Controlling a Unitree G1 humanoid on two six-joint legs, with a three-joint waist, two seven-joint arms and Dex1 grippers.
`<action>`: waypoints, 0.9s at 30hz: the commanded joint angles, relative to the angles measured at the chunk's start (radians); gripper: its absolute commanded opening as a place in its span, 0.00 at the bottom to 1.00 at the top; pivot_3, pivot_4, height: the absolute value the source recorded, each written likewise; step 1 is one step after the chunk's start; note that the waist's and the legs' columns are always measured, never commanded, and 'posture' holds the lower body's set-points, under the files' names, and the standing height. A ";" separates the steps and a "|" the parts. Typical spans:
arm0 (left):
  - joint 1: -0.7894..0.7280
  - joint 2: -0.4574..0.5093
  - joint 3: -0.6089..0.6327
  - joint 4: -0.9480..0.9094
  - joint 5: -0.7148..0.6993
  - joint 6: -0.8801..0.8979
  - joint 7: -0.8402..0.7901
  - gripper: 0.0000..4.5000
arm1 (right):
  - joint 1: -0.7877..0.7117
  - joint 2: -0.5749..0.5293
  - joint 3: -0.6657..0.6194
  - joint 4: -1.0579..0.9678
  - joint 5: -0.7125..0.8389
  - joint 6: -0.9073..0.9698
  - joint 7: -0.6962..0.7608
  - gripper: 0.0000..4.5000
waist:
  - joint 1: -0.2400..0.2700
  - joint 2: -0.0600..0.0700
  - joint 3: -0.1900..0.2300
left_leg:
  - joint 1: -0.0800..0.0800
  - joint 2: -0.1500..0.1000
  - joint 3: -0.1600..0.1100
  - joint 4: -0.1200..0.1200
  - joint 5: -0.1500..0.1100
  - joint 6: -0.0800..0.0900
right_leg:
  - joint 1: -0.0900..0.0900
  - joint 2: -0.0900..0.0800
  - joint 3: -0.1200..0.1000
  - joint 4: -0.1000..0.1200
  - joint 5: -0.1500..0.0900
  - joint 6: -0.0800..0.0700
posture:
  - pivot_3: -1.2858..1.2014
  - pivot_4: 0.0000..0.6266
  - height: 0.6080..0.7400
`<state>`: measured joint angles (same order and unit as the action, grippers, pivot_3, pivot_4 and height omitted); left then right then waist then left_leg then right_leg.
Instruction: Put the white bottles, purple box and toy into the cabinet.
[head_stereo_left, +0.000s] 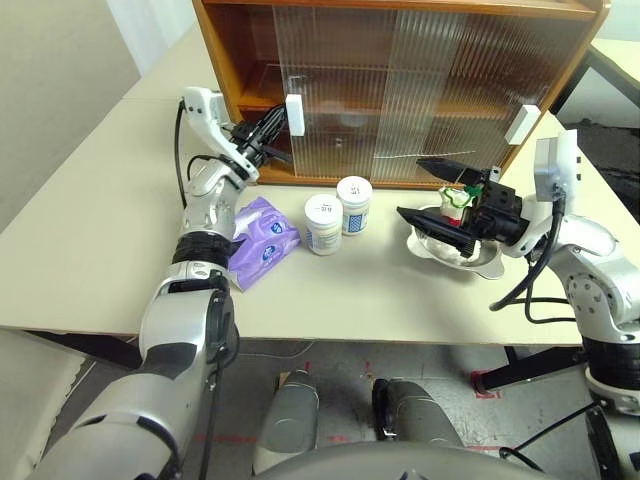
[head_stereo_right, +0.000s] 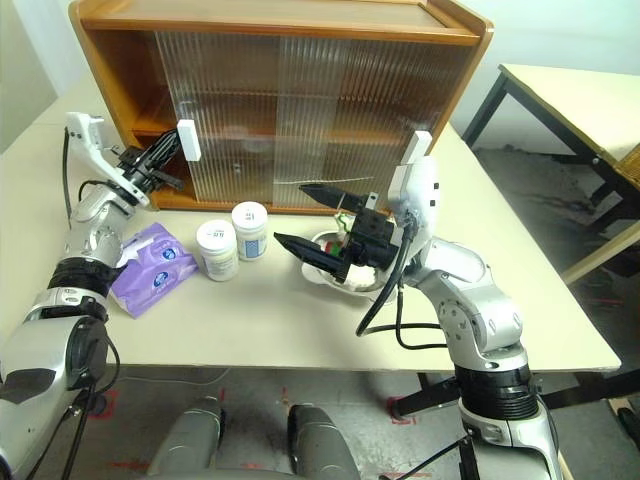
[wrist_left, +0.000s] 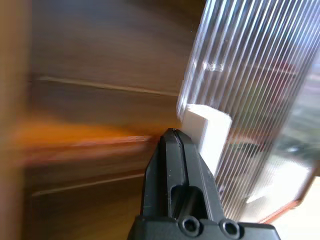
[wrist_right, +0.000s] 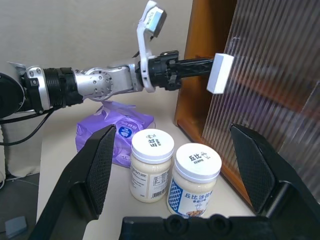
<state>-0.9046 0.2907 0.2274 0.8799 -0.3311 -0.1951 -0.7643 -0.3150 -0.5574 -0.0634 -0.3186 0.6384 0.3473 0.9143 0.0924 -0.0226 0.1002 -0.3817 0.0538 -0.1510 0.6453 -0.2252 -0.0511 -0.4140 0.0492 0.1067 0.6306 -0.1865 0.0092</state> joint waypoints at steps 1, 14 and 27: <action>-0.011 -0.013 -0.020 0.008 0.013 0.004 -0.026 0.01 | 0.017 -0.012 -0.022 -0.026 -0.003 -0.002 -0.009 1.00 | -0.014 0.000 0.000 | 0.000 0.000 0.000 0.000 0.000 0.000 | 0.000 0.000 0.000 0.000 0.000 0.000 | 0.52 0.17 1.00; -0.039 -0.075 -0.045 0.040 0.025 -0.004 -0.032 0.01 | 0.022 -0.025 -0.033 -0.033 -0.001 -0.001 -0.025 1.00 | -0.041 0.000 0.000 | -0.001 0.000 0.000 0.000 -0.002 0.004 | 0.000 0.000 0.000 -0.001 -0.003 0.004 | 0.51 0.16 1.00; -0.130 -0.145 -0.048 0.176 0.050 -0.050 -0.033 0.01 | 0.052 -0.044 -0.064 -0.075 0.004 0.011 -0.057 1.00 | -0.056 0.000 0.000 | -0.001 0.000 0.000 0.006 -0.006 0.010 | 0.003 0.000 0.001 -0.002 -0.004 0.007 | 0.49 0.15 1.00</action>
<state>-1.0164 0.1577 0.1943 1.0252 -0.3013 -0.2360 -0.7892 -0.2729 -0.5917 -0.1078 -0.3727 0.6389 0.3484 0.8626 0.0365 -0.0225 0.1003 -0.3830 0.0534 -0.1508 0.6526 -0.2323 -0.0392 -0.4105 0.0491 0.1078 0.6283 -0.1904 0.0165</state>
